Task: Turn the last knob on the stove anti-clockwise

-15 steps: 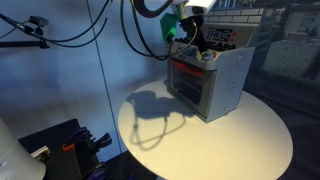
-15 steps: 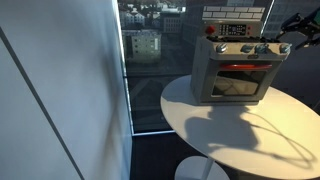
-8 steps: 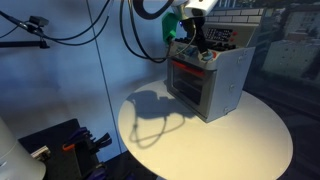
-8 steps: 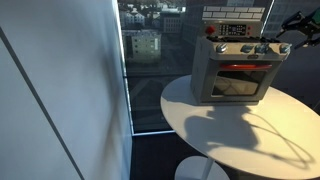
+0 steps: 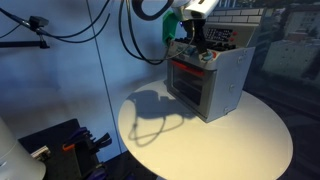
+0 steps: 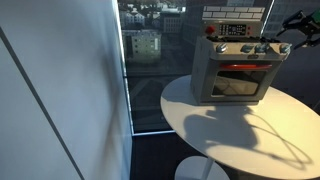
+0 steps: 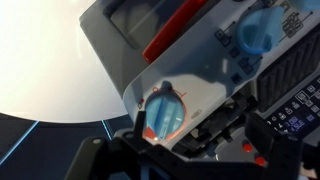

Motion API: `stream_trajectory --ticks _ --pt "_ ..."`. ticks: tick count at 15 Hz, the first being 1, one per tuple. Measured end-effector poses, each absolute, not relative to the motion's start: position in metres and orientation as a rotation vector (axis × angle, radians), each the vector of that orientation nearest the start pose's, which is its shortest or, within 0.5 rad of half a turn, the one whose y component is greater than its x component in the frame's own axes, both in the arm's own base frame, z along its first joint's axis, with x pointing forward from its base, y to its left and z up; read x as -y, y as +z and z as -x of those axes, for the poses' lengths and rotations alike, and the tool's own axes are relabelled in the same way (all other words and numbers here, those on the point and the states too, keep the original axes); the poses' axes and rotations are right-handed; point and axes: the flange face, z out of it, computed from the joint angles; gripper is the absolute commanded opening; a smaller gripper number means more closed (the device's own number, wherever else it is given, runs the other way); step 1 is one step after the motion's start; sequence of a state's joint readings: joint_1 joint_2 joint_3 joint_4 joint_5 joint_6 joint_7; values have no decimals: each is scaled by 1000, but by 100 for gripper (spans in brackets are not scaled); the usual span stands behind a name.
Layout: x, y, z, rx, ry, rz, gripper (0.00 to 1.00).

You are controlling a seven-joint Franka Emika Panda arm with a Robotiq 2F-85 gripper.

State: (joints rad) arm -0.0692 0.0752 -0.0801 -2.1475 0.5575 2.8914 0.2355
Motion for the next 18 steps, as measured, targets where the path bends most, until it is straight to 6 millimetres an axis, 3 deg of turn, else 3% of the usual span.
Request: stream_trajectory --ticks 18 --pt "120 436 -590 -1156 -899 2381 100"
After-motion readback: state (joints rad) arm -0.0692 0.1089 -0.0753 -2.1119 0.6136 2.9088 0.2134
